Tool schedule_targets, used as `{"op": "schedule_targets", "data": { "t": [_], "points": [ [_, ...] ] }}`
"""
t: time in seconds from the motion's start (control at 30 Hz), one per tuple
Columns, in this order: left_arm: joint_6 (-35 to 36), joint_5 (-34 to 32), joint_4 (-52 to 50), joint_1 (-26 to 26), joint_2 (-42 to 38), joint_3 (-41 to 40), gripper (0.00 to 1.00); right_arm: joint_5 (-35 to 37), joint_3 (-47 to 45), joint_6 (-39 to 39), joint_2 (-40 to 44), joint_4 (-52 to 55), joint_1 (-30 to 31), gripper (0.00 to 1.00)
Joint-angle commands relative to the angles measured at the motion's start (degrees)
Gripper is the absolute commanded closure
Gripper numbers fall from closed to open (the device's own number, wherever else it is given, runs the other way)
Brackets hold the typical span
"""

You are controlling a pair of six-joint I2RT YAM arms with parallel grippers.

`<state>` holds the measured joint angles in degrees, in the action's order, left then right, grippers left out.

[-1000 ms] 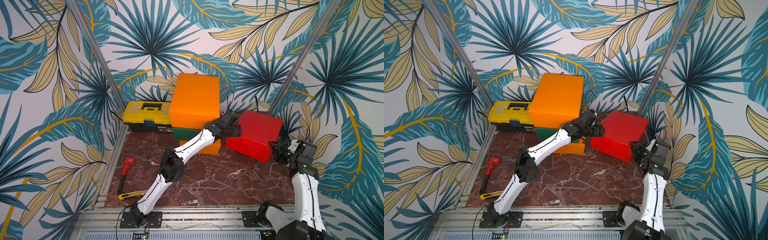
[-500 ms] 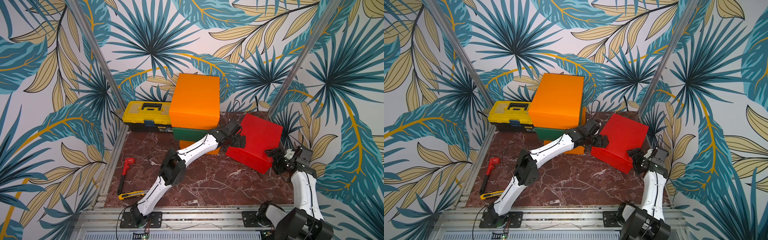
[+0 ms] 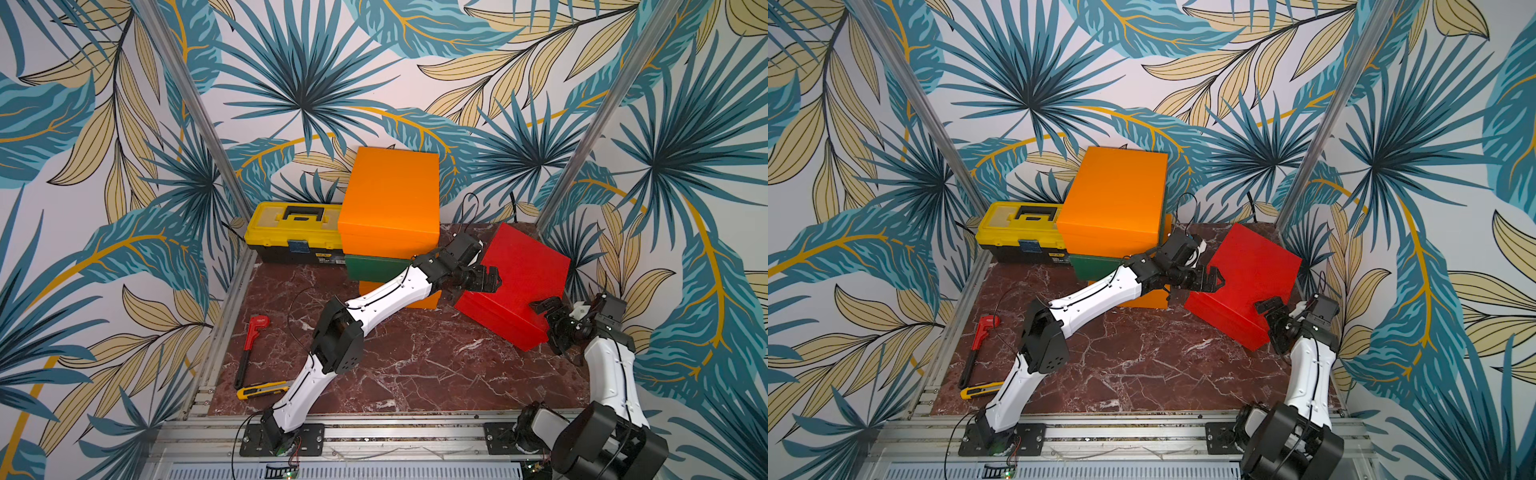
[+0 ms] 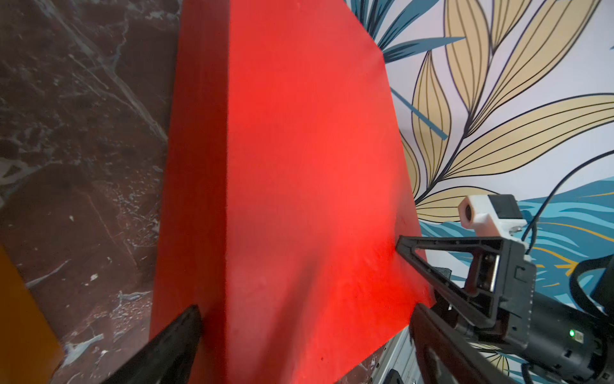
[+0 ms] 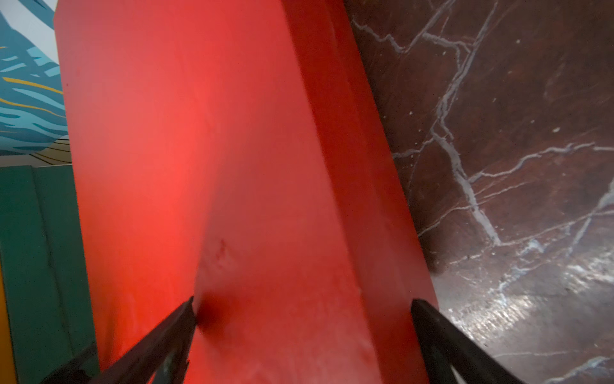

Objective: Stack the shoeboxes
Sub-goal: Pick up the shoebox from the center of the board.

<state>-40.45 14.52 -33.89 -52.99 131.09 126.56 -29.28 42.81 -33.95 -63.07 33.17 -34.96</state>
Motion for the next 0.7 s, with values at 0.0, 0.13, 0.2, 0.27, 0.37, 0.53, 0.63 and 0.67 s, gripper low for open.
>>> {"op": "schedule_targets", "data": {
  "t": [0.0,0.13,0.2,0.27,0.37,0.53,0.63,0.67],
  "points": [
    [-2.10,13.50,4.14,-3.54,-2.00,-2.71,0.02,-8.03,0.10,-1.63,-1.25,-2.44,1.34,0.00],
    [-1.53,12.11,4.05,-2.83,-2.26,-5.40,0.02,-6.72,1.38,-0.69,-2.23,-1.75,1.28,0.01],
    [-0.97,10.13,3.30,-2.28,-2.19,-5.97,0.02,-4.91,2.13,-0.23,-2.32,-1.15,1.25,0.01],
    [-0.10,6.50,2.62,-1.61,-1.90,-6.14,0.02,-3.08,3.05,0.12,-2.33,-0.70,1.23,0.00],
    [1.20,1.86,1.47,-0.78,-1.33,-5.45,0.01,-0.09,4.94,0.98,-2.67,0.50,1.17,0.01],
    [1.62,-1.58,0.03,0.97,0.22,-3.57,0.01,4.07,7.25,2.05,-2.77,2.34,1.18,0.00],
    [1.05,-2.34,-0.29,2.47,1.16,-2.74,0.01,4.66,6.88,2.58,-2.52,3.23,1.14,0.01],
    [0.82,-2.61,-0.28,2.97,1.45,-2.60,0.01,5.04,6.64,2.84,-2.41,3.64,1.20,0.01]
  ]
}}
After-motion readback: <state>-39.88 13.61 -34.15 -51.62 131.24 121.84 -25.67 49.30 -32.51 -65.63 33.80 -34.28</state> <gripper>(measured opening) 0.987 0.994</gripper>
